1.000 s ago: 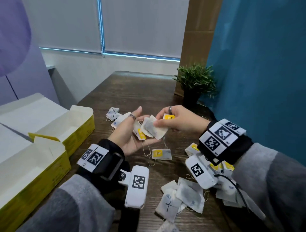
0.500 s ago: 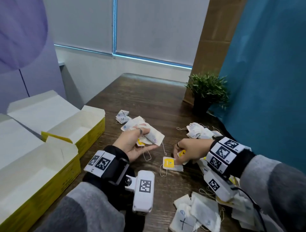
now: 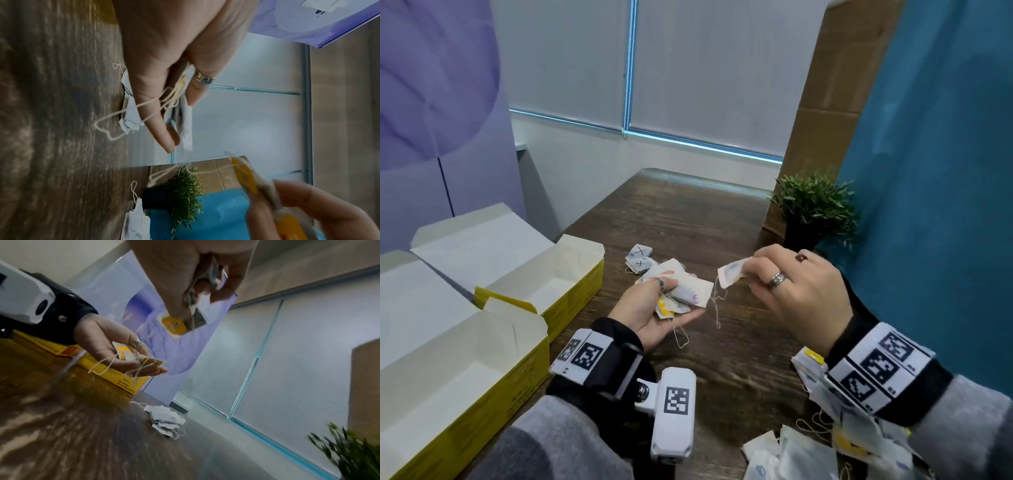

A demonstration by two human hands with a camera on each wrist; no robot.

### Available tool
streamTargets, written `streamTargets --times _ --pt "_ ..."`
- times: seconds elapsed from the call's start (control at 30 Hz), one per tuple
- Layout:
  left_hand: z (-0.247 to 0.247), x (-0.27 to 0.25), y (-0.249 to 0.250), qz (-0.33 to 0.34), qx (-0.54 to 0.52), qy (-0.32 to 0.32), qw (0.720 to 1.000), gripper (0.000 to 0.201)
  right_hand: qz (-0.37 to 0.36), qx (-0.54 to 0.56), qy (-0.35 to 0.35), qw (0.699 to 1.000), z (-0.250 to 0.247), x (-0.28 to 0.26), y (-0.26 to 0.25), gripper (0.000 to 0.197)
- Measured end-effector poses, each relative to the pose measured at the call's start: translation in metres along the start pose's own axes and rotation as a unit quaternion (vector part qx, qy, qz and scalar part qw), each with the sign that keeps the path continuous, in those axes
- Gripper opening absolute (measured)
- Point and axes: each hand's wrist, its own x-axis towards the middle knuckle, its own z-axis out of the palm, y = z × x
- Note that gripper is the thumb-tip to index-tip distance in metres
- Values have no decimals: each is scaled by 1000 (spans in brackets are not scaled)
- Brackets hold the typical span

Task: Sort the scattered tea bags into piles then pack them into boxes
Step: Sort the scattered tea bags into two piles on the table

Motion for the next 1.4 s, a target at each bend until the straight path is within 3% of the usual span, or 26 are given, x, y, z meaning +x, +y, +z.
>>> streamTargets --times 0.13,0.27,0.37,0.43,0.5,0.57,0.6,0.63,0.67,0.77,0.83,0.9,0.97,1.03,1.1,1.13,1.17,1.2,1.27,1.4 --pt "-2 -1 2 -15 15 -16 1000 43 -34 2 32 999 -6 -1 1 16" --pt "3 -3 1 20 34 -14 999 47 -35 14 47 998 -9 -2 3 18" --pt "3 -4 3 21 25 11 999 39 -29 24 34 999 -11 -4 5 16" --pt "3 -4 6 29 3 23 999 27 22 4 -21 1000 -9 -4 6 14" --pt "2 -5 12 58 -19 36 997 14 128 1 -163 978 1 -3 9 6" --pt "1 -7 20 89 -39 44 994 10 253 92 -356 895 15 1 16 7" --pt "0 -7 23 102 -46 45 993 10 299 159 -414 845 25 4 19 11" --pt "-2 -7 27 112 -50 48 991 10 326 209 -445 808 34 9 19 14" --pt "-4 -6 29 119 -53 52 990 10 337 232 -447 795 44 15 16 15" --pt "-13 -1 33 123 -63 64 988 11 329 190 -381 843 78 34 2 6" --pt "-18 1 34 112 -72 68 989 18 309 183 -398 844 101 41 -8 15" --pt "-22 5 35 103 -86 64 989 28 318 241 -450 799 117 46 -14 32" --pt "-22 6 37 100 -103 58 988 33 406 348 -419 733 121 48 -18 22" --pt "-19 5 38 106 -126 54 985 36 531 482 -336 611 118 48 -18 3" --pt "-15 2 38 108 -149 52 982 34 586 579 -278 494 113 42 -13 22" --pt "-14 -1 39 108 -154 52 981 28 581 616 -261 463 110 39 -10 30" --pt "-12 -5 39 109 -156 54 980 19 562 649 -249 449 105 35 -8 37" --pt "-11 -8 39 109 -157 57 980 11 538 670 -237 454 102 31 -5 43" --pt "-10 -11 39 108 -152 61 981 11 509 668 -230 492 95 26 -2 49" --pt "-11 -10 38 107 -144 67 982 9 524 620 -179 556 89 22 3 37"
